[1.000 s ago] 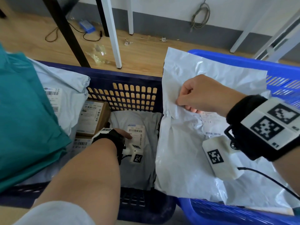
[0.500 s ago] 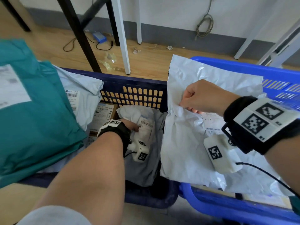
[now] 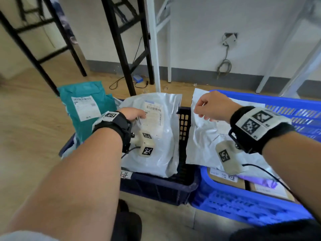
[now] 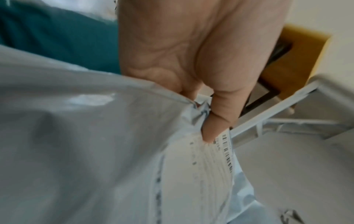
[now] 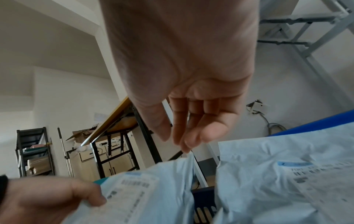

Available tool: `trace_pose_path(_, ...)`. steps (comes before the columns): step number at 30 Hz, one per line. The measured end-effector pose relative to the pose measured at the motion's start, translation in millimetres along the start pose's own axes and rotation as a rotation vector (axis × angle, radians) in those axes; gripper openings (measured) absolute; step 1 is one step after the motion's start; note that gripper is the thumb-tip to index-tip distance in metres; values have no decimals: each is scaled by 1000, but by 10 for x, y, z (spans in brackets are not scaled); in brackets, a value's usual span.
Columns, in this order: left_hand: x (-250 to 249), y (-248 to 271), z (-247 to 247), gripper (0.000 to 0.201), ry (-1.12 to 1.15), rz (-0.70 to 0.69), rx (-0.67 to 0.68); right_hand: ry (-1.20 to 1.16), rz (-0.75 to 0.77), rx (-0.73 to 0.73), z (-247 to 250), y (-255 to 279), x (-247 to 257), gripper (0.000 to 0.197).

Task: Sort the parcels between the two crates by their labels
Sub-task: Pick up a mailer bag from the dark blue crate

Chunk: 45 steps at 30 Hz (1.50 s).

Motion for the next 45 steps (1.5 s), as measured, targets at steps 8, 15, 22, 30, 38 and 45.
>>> trace_pose_path(8, -30, 320, 749, 66, 378, -107, 35, -211, -42, 3, -30, 336, 215, 19)
trace_pose_path(15, -241, 835, 632, 37, 544, -203, 304, -603, -110, 78, -222, 530, 269, 51)
trace_pose_path(22, -332, 730, 522, 54, 570, -288, 342, -861, -220, -8, -225, 396, 310, 28)
trace_pose_path(30, -160, 259, 796, 63, 726, -367, -4, -941, -301, -81, -342, 187, 182, 30)
trace_pose_path(38, -196, 284, 625, 82, 634, -377, 161, -1042, -300, -147, -303, 91, 147, 28)
trace_pose_path(45, -212, 203, 591, 73, 574, -396, 131, -1048, -306, -134, -360, 59, 184, 27)
Point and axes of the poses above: each hand's wrist, its own y-axis away from the middle knuckle, its own z-axis out of the back of the hand, x = y × z, the point moved 5 cm from there along -y, towards the middle knuckle, and after that the axes turned 9 degrees about -x, right-handed, at the moved point
